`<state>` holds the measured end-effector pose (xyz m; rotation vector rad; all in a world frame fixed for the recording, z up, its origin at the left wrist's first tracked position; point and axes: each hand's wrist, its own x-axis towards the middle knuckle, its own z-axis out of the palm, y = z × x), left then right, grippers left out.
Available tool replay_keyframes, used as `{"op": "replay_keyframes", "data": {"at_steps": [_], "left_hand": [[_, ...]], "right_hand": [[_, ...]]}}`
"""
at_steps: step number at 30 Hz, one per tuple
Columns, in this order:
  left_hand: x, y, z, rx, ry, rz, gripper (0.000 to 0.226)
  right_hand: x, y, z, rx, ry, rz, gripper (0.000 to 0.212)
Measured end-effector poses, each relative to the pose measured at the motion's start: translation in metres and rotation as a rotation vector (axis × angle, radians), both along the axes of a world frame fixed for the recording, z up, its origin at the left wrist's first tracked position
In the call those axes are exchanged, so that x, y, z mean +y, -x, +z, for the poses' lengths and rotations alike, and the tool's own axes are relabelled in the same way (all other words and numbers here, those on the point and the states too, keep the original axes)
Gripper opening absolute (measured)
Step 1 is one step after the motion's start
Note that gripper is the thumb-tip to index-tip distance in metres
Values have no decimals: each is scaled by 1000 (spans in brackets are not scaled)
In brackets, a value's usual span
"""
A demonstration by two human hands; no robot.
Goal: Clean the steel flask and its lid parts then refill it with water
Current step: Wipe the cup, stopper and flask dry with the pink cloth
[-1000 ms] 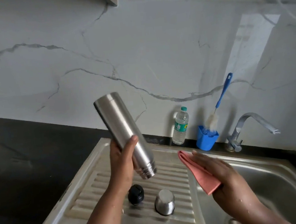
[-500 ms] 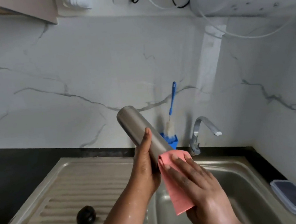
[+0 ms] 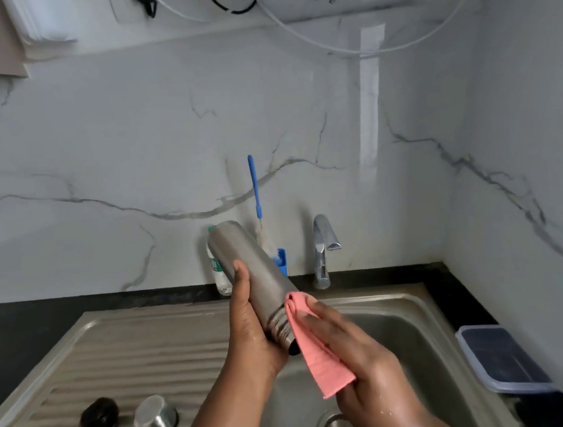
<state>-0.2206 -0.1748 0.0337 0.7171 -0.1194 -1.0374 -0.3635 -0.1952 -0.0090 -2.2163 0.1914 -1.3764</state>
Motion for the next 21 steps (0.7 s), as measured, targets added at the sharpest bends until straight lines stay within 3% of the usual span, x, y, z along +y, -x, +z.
{"op": "replay_keyframes", "data": {"at_steps": [3,5,11,13,15,17,19,21], "left_hand": [[-2,6,-3,1,-6,69,48],[-3,13,-1,29,11,128,40],[-12,16,-13,-18,-7,115,72],[-9,14,-12,-37,-28,105,61],[-7,9,-13,-17,-26,141,46],[-6,7,-12,-22,-23,173,40],[-8,7,-11,-31,-10,215,40],[-11,9,-14,-55,-2,251,53]], "right_hand": [[-14,13,-10,26,-87,-173,25],[-18,17,-17,55,-55,-8,36],[-19,16,-14,30,-144,13,44],[-23,17,-18,34,-106,3,50],[-24,15,-22,63,-117,96,42],[-25,10,-23,-1,-345,167,44],[-26,7,-14,-128,-855,405,45],[-21,3,-14,-236,-1068,605,44]]}}
